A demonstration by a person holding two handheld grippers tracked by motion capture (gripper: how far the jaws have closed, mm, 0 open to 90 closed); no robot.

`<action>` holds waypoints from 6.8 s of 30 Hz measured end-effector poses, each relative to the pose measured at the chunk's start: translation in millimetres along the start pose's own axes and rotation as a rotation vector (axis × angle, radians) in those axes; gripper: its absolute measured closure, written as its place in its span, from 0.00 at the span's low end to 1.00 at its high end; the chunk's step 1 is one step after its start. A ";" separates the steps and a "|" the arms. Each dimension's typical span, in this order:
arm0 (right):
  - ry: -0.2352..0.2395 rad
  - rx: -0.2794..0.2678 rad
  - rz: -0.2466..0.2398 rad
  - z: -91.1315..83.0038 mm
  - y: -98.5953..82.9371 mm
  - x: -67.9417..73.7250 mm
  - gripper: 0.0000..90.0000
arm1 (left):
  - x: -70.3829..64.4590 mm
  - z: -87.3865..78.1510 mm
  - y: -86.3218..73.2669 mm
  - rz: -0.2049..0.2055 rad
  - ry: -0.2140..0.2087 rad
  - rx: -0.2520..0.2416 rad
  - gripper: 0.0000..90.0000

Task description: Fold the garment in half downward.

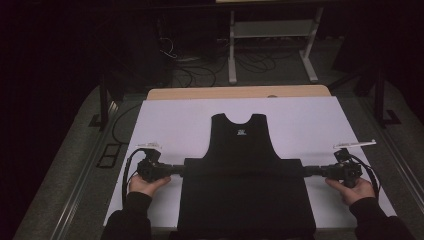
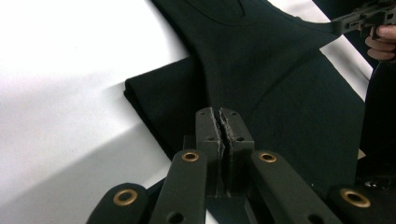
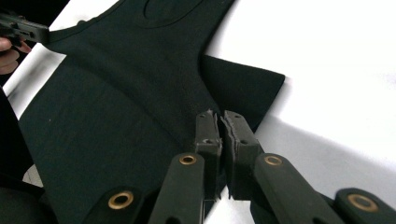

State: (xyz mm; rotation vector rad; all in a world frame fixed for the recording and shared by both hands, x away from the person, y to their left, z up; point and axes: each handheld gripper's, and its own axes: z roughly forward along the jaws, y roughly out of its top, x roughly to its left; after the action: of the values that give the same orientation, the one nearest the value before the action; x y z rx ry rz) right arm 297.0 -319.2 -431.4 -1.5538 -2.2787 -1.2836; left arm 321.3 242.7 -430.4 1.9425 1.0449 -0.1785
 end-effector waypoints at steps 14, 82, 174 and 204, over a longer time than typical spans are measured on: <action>-0.009 0.029 0.005 -1.1 -5.1 1.6 0.93 | 1.0 0.8 -3.1 -0.007 0.007 0.031 0.96; -0.131 -0.043 -0.132 -5.3 13.2 15.4 0.00 | -9.2 -2.3 16.5 0.116 0.102 -0.010 0.00; -0.146 0.001 -0.232 45.9 137.1 3.1 0.00 | 16.8 50.7 123.4 0.142 0.121 -0.006 0.00; -0.113 0.063 -0.223 92.9 130.1 0.9 0.03 | 26.5 95.2 112.1 0.119 0.104 0.058 0.00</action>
State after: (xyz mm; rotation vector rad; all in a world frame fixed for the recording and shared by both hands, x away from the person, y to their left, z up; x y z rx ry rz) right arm 434.3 -239.1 -415.0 -1.4193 -2.5989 -1.1844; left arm 444.8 158.7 -427.6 2.0787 0.9970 -0.0419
